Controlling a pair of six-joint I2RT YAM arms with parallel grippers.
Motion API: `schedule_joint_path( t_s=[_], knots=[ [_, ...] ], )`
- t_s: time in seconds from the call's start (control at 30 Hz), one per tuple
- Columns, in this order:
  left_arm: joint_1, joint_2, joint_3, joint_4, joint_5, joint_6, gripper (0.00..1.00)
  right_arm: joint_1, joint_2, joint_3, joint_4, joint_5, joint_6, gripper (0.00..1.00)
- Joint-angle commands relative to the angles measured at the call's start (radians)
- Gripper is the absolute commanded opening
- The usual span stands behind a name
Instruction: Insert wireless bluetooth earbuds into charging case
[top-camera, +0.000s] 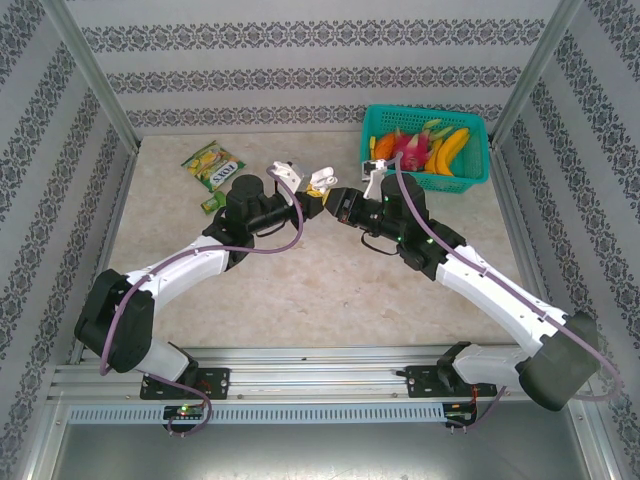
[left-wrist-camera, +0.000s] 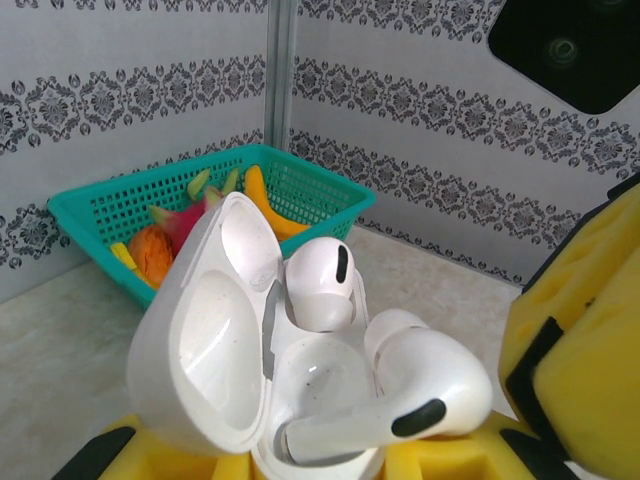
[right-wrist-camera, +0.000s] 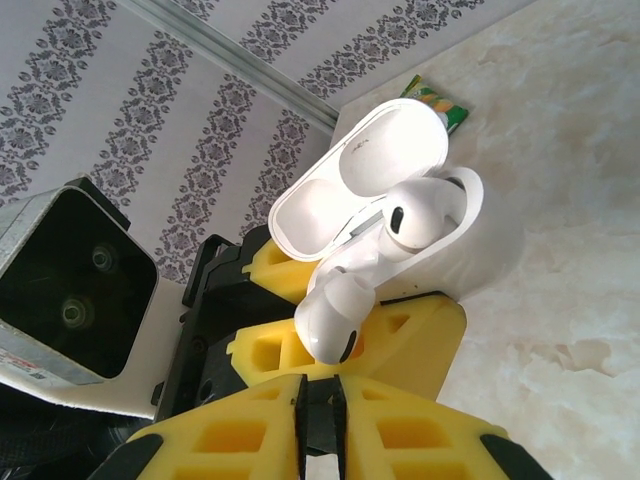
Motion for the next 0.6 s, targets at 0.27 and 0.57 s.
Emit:
schedule_joint_path(
  t_s=[0.27,0.57],
  knots=[
    [-0.018,-0.012,-0.008,0.036,0.060,0.007,0.00,-0.014,0.038,0.071,-0.009,0.010,-0.039,0.19],
    [-0.017,-0.014,-0.014,0.033,0.074,0.003,0.00,-0.034,0.050,0.120,-0.018,-0.001,-0.054,0.18]
  ],
)
